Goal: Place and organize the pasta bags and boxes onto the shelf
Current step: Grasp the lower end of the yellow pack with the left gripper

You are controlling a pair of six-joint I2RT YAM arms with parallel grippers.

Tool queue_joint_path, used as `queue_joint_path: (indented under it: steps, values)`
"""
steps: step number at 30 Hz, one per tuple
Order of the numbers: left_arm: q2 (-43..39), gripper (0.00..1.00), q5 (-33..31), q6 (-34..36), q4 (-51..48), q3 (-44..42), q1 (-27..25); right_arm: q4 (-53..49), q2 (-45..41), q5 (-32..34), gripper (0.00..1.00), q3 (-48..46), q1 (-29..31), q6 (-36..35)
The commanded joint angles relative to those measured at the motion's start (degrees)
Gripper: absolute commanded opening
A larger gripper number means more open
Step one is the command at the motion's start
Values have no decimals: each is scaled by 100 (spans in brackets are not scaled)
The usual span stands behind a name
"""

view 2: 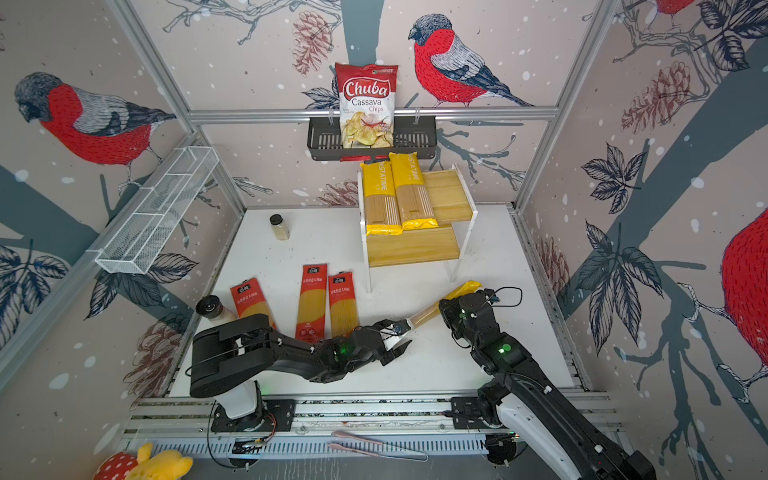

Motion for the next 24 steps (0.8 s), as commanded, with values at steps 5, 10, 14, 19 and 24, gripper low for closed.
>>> queue_joint_path:
  steps: [5, 10, 14, 19, 24]
  values:
    - [170, 46, 74, -28, 569, -31, -7, 1028, 132, 181, 0, 170, 307, 198]
    - [261, 38, -132, -68, 449, 82, 1, 1063, 169, 195, 0, 246, 360, 190]
    - [248, 27, -274, -125, 394, 139, 3, 1140, 177, 211, 0, 222, 367, 217]
    - [166, 21, -308, -202, 353, 170, 4, 1348, 187, 174, 6, 120, 378, 176]
    - [-14, 15, -238, -239, 353, 146, -2, 1454, 122, 201, 14, 3, 363, 72]
